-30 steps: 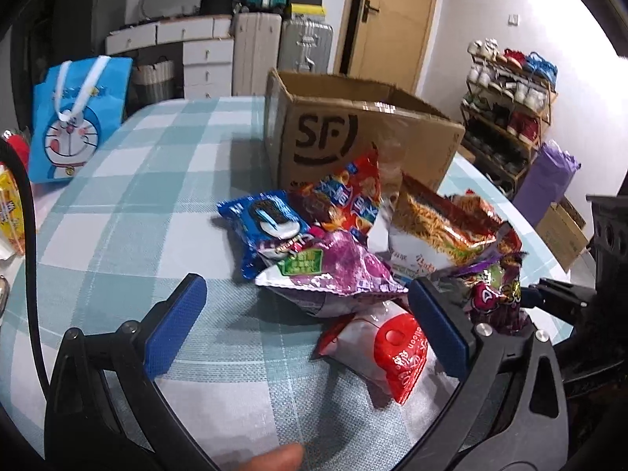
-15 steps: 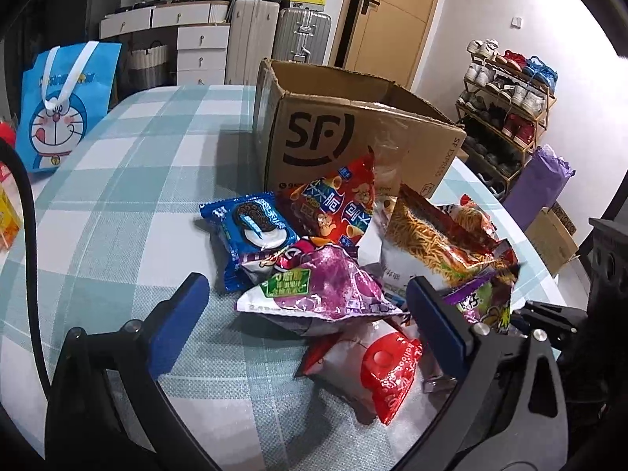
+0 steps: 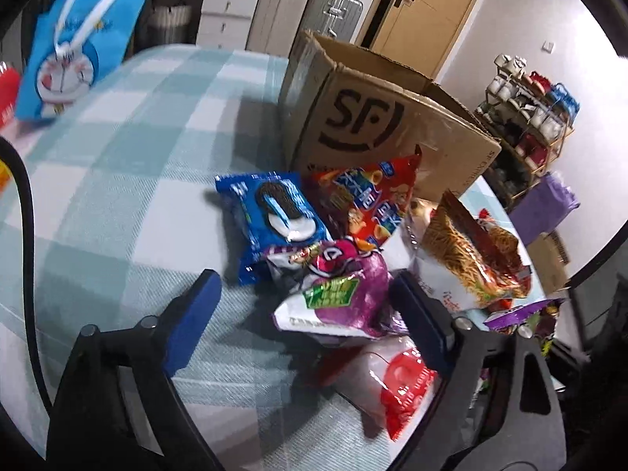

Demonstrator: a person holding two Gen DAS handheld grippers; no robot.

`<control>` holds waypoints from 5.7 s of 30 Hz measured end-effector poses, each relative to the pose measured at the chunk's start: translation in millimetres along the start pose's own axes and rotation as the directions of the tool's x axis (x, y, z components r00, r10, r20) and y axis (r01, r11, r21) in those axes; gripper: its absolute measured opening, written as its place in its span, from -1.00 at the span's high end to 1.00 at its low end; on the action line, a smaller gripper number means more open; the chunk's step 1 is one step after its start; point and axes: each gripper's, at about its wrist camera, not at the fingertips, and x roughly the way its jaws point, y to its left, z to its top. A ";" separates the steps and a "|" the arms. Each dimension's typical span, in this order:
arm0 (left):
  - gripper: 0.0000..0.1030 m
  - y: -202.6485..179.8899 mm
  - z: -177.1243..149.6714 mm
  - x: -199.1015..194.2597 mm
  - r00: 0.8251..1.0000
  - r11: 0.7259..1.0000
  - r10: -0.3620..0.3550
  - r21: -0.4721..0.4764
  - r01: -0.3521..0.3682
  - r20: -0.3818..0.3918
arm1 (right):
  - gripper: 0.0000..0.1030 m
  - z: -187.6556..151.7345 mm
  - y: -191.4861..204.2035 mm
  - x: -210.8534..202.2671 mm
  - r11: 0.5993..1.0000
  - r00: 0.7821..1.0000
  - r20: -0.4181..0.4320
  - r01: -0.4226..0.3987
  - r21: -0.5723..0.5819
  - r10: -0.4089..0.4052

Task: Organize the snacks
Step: 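Grasp the purple candy bag with the right tool while the left grasps a purple green-label bag, then lift both held purple bags and carry them over the cardboard box, then open both tools to drop the purple bags into the box, then move both open tools back to the snack pile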

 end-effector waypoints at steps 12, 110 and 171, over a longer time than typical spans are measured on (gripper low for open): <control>0.22 -9.8 -9.8 2.4 0.993 0.994 -0.111 0.020 0.112 -0.040 | 0.30 -2.6 8.0 -9.5 1.000 1.000 0.029 -0.009 -0.020 0.009; 0.36 -82.2 164.2 62.2 0.979 0.975 0.049 0.202 -0.090 0.197 | 0.30 227.7 -59.0 91.8 0.998 0.994 0.094 0.057 -0.023 -0.055; -0.99 -37.8 20.7 -48.5 0.986 0.970 0.070 0.219 -0.103 0.152 | -0.99 103.6 -76.0 -17.3 0.963 0.971 -0.005 0.238 -0.126 -0.241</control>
